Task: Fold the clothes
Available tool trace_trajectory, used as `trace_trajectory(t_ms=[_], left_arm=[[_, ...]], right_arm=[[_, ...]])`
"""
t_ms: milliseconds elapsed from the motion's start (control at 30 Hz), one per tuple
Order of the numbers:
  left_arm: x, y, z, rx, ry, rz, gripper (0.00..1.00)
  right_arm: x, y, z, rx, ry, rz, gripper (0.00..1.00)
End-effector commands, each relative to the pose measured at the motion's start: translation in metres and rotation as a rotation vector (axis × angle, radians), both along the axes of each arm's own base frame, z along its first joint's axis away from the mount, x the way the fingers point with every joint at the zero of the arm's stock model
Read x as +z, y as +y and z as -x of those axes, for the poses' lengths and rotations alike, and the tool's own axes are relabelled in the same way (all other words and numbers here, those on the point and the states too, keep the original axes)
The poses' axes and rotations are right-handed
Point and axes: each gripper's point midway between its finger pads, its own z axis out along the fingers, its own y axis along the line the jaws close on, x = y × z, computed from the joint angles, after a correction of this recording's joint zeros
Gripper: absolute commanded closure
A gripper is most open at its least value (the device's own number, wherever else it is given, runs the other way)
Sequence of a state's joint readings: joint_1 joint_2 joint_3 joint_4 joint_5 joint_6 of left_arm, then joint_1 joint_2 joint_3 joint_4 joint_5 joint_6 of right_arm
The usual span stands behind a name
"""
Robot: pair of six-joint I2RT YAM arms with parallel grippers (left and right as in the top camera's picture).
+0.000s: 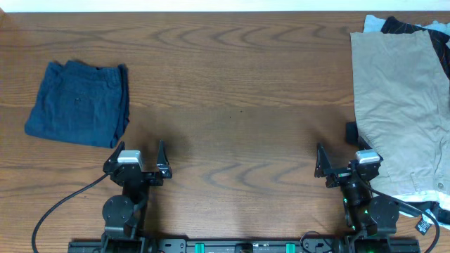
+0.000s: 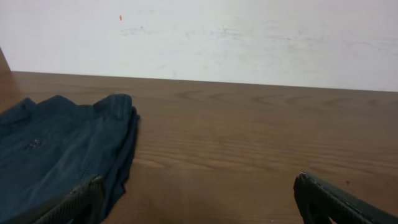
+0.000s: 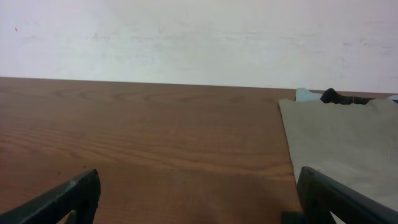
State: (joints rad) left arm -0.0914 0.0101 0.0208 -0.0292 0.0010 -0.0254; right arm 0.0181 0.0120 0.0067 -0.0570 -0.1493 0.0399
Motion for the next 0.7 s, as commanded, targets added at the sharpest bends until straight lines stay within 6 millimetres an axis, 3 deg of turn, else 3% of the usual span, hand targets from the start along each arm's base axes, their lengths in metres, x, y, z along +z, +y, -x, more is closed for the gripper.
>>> trace_trajectory(t_ms=[0, 667], left_arm=[[-0.0169, 0.0033, 0.0009, 0.015, 0.052, -0.012, 0.02], [-0.0169, 0.0032, 0.0009, 0.019, 0.053, 0.022, 0.02]], right_arm=[[-0.0002, 0.0050, 0.0010, 0.024, -0.003, 0.014, 0.01], [-0.0002, 0.0056, 0.0011, 0.024, 0.008, -0.046, 0.01]])
